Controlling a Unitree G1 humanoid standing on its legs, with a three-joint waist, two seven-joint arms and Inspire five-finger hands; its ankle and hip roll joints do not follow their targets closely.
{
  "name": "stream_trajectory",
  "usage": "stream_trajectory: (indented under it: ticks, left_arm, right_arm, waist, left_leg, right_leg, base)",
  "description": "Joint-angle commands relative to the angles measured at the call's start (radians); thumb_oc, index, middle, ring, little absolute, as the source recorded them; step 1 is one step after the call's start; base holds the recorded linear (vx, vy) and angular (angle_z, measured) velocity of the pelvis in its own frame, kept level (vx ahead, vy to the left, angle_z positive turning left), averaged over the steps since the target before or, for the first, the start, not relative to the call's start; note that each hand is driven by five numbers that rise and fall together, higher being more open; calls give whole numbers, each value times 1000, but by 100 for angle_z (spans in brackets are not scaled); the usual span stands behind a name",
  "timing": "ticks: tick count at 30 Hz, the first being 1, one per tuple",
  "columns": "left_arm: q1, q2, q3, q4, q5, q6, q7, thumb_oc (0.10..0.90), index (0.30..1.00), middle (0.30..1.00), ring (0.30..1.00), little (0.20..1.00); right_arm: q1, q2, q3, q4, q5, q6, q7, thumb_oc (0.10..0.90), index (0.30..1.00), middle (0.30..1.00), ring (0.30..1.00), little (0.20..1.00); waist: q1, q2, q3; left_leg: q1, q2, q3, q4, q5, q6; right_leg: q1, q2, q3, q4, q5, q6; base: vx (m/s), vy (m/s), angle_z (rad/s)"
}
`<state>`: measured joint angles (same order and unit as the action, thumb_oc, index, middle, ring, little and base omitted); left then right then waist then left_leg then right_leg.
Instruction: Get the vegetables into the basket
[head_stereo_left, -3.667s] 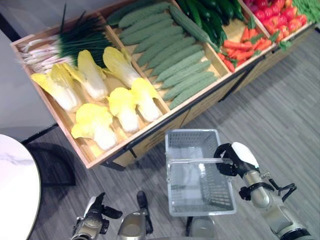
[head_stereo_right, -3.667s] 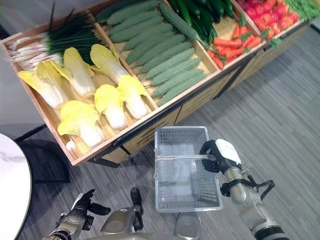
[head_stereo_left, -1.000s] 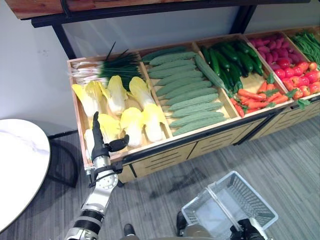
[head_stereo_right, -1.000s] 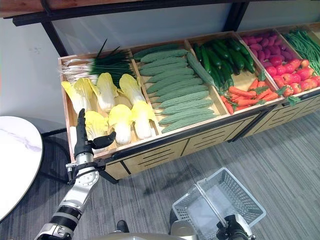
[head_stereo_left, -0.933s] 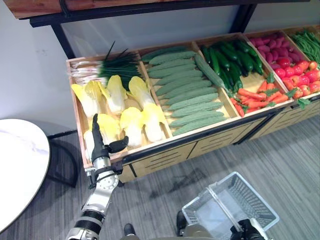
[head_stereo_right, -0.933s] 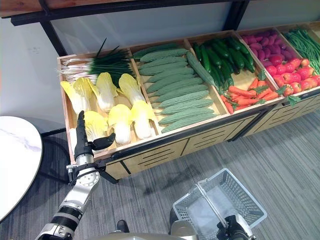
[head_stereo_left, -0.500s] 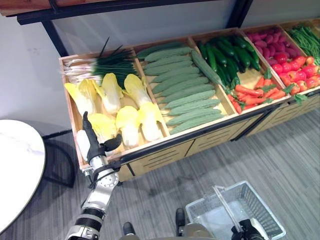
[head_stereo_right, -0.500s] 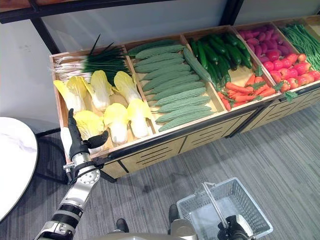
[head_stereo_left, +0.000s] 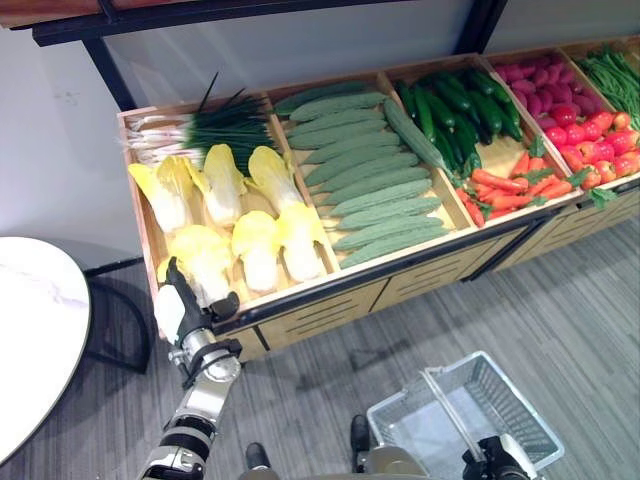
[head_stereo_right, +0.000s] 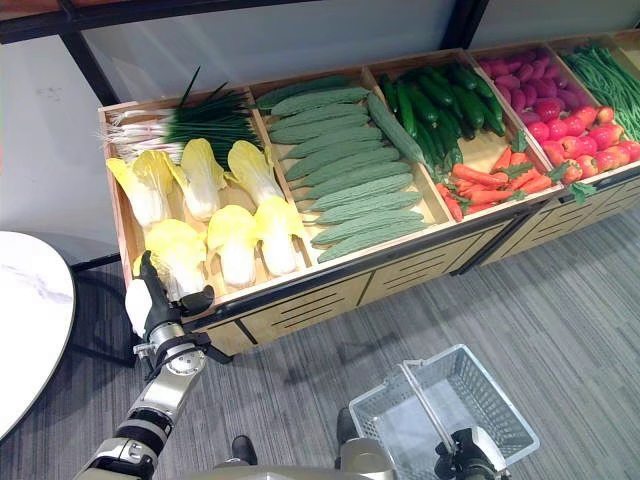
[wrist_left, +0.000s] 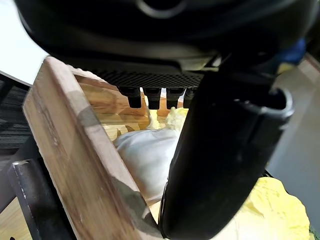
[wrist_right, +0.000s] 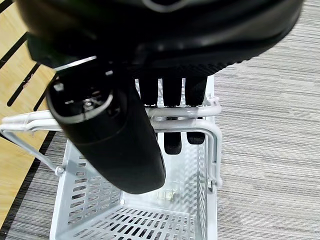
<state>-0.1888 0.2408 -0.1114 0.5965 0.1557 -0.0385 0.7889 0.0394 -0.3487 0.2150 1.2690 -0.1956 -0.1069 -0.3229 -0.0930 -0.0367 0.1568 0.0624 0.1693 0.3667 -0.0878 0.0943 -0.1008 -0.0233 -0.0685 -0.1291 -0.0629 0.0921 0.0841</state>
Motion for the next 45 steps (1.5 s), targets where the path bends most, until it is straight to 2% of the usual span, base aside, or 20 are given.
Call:
stream_trajectory:
  ticks: [1,2,3,11,16,18,21,28,32,34,35,36,37,38,39,40,45]
  left_arm:
    - [-146,27,-32,54,24,-3,-48,553,514,514,514,514]
    - [-150,28,-39,72,22,5,-64,500,440,440,440,440]
    - [-155,25,-43,95,6,8,-82,400,300,300,300,300]
    - [-188,17,-23,147,-96,8,-137,400,300,300,300,300]
    - [-184,21,15,99,-131,-11,-119,400,300,300,300,300]
    - [-182,30,38,10,-128,-33,-90,400,300,300,300,300]
    - [-160,57,64,-199,-44,-57,-58,400,300,300,300,300]
    - [-32,93,108,-593,44,-153,-78,400,300,300,300,300]
    - [19,108,102,-680,17,-196,-107,400,300,300,300,300]
    - [60,139,63,-734,-85,-266,-226,400,300,300,300,300]
    - [119,155,40,-742,-478,-345,-466,400,300,300,300,300]
    - [139,138,27,-733,-665,-346,-568,400,300,300,300,300]
    - [150,141,5,-721,-754,-330,-650,400,300,300,300,300]
    - [156,144,-7,-718,-799,-324,-710,400,300,300,300,300]
    - [156,144,-7,-717,-801,-325,-713,400,300,300,300,300]
    - [162,169,-36,-724,-834,-325,-800,400,300,300,300,300]
    - [160,196,-66,-748,-904,-316,-906,400,300,300,300,300]
  right_arm:
    - [-36,-22,57,7,-4,0,-45,400,300,300,300,300]
    - [-37,-24,59,5,-6,0,-42,400,300,300,300,300]
    - [-38,-26,62,4,-7,2,-38,400,300,300,300,300]
    - [-33,-35,67,-5,-19,16,-7,400,300,300,300,300]
    - [-24,-42,55,-3,-31,20,3,400,300,300,300,300]
    - [-21,-39,49,-3,-34,20,2,400,300,300,300,300]
    - [-16,-34,34,-1,-25,10,-2,400,300,300,300,300]
    - [-7,-10,11,14,22,-15,1,400,300,300,300,300]
    - [-4,-4,8,20,32,-22,4,400,300,300,300,300]
    - [-3,-8,-5,22,44,-25,8,400,300,300,300,300]
    - [-1,-19,-15,17,53,-20,22,400,300,300,300,300]
    - [1,-25,-13,11,50,-17,34,400,300,300,300,300]
    - [-2,-26,-13,3,46,-18,49,400,300,300,300,300]
    - [0,-30,-14,-3,41,-20,62,400,300,300,300,300]
    - [1,-30,-15,-3,41,-19,62,400,300,300,300,300]
    - [4,-35,-18,-11,25,-26,88,400,300,300,300,300]
    - [9,-33,-35,-15,16,-32,101,400,300,300,300,300]
  waist:
    - [0,-48,-16]
    - [0,-47,-17]
    - [-1,-45,-18]
    - [-11,-31,-32]
    - [-11,-27,-37]
    - [-9,-27,-38]
    - [-1,-32,-34]
    - [29,-42,-30]
    - [37,-44,-33]
    - [38,-42,-33]
    - [38,-37,-36]
    - [36,-35,-35]
    - [33,-34,-40]
    - [32,-35,-42]
    - [32,-35,-42]
    - [29,-34,-46]
    - [26,-36,-50]
  left_leg:
    - [45,31,-25,1,-38,-39]
    - [46,30,-25,1,-38,-38]
    - [47,29,-24,1,-38,-38]
    - [60,22,-18,1,-43,-37]
    - [62,18,-19,1,-46,-35]
    - [62,15,-22,1,-48,-35]
    - [58,12,-29,1,-51,-32]
    - [53,7,-45,1,-54,-29]
    - [54,4,-48,1,-55,-27]
    - [53,3,-50,1,-54,-27]
    - [55,1,-50,1,-50,-27]
    - [61,0,-49,1,-52,-26]
    - [58,-1,-48,1,-49,-26]
    - [60,-2,-47,1,-51,-26]
    - [61,-2,-46,1,-51,-26]
    - [66,-6,-42,1,-55,-24]
    - [79,-22,-30,1,-67,-13]
  right_leg:
    - [-33,-33,76,-3,36,79]
    - [-32,-32,76,-4,35,79]
    - [-31,-32,77,-5,35,78]
    - [-22,-33,82,-8,39,80]
    - [-21,-37,80,-8,43,84]
    - [-20,-39,80,-9,45,86]
    - [-19,-44,74,-10,46,89]
    - [-12,-57,56,-10,51,95]
    - [-8,-61,51,-11,51,97]
    - [-8,-64,49,-9,53,98]
    - [-7,-68,50,-9,56,98]
    - [-1,-70,49,-9,55,99]
    - [-6,-71,53,-10,59,98]
    - [-6,-71,55,-10,60,98]
    - [-6,-71,56,-11,60,99]
    - [-5,-74,60,-10,61,101]
    - [-7,-86,76,-4,60,108]
  base:
    - [0,0,0]
    - [0,0,0]
    - [0,0,0]
    - [0,17,-1]
    - [-3,5,-1]
    - [0,0,0]
    - [-38,4,0]
    - [-36,1,4]
    - [-11,2,2]
    - [-23,24,9]
    - [-17,50,7]
    - [-10,48,3]
    - [5,32,3]
    - [0,0,0]
    - [14,37,3]
    - [19,45,-1]
    - [10,66,-5]
